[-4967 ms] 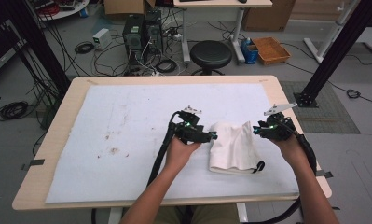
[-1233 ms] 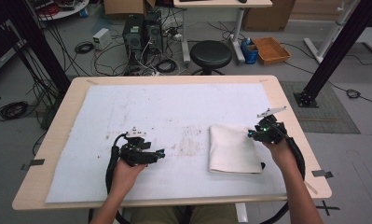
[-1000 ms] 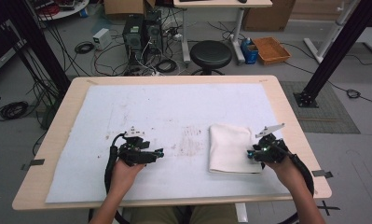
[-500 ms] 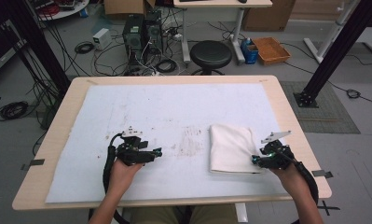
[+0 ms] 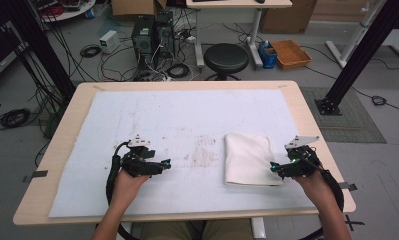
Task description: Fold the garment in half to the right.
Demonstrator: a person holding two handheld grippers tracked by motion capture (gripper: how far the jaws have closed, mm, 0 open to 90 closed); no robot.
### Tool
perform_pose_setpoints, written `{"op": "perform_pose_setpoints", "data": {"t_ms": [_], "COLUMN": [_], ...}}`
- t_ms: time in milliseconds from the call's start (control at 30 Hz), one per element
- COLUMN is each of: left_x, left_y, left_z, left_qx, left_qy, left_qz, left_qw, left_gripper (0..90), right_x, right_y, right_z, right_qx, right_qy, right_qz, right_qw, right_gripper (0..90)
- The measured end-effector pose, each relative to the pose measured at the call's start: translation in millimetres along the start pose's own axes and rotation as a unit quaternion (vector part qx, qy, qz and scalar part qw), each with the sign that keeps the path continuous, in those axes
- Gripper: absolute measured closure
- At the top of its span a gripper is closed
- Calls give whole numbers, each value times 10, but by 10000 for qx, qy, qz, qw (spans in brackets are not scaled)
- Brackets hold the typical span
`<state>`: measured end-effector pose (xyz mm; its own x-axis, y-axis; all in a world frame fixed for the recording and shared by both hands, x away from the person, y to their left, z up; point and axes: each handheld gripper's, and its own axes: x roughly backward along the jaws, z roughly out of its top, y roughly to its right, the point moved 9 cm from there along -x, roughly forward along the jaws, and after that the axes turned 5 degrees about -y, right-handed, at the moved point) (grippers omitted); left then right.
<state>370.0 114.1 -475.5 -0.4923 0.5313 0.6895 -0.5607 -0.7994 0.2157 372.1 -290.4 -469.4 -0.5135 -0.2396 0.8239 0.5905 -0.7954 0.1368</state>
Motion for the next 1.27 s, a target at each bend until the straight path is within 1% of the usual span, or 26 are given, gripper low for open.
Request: {"op": "perform_pose_setpoints", "data": {"t_ms": [67,100,200,267,433,533,600,800,1267], "left_x": [20,28,54,66,104,127,143,197,211], "left_y": [-13,-16,-29,-35,-20,-10,-11,-27,-73], "left_z": [-15,-14,-13,-10,6,20,24,56,44], "left_qx": [-12,19,18,-17,-78,-39,-63,-18,49], "left_qy": [-24,8,39,37,64,131,132,224,216], "left_qz": [3,22,16,32,30,21,21,45,63], "left_qw": [10000,10000,10000,10000,9999,9999,9999,9997,9997], "left_gripper": [262,262,262,262,262,262,262,262,262], "right_x": [5,5,-2,7,75,104,110,148,148], "right_y": [-13,-19,-30,-39,-55,-75,-78,-67,-68], "right_z": [15,15,-1,-11,34,47,46,48,49], "right_qx": [23,23,35,32,53,62,66,41,43], "right_qy": [-15,-32,-86,-121,-38,-8,-12,8,13], "right_qz": [19,18,54,90,56,66,74,96,98], "right_qw": [10000,10000,9999,9999,10000,10000,10000,9999,9999], "right_gripper": [216,216,216,216,216,216,216,216,216]}}
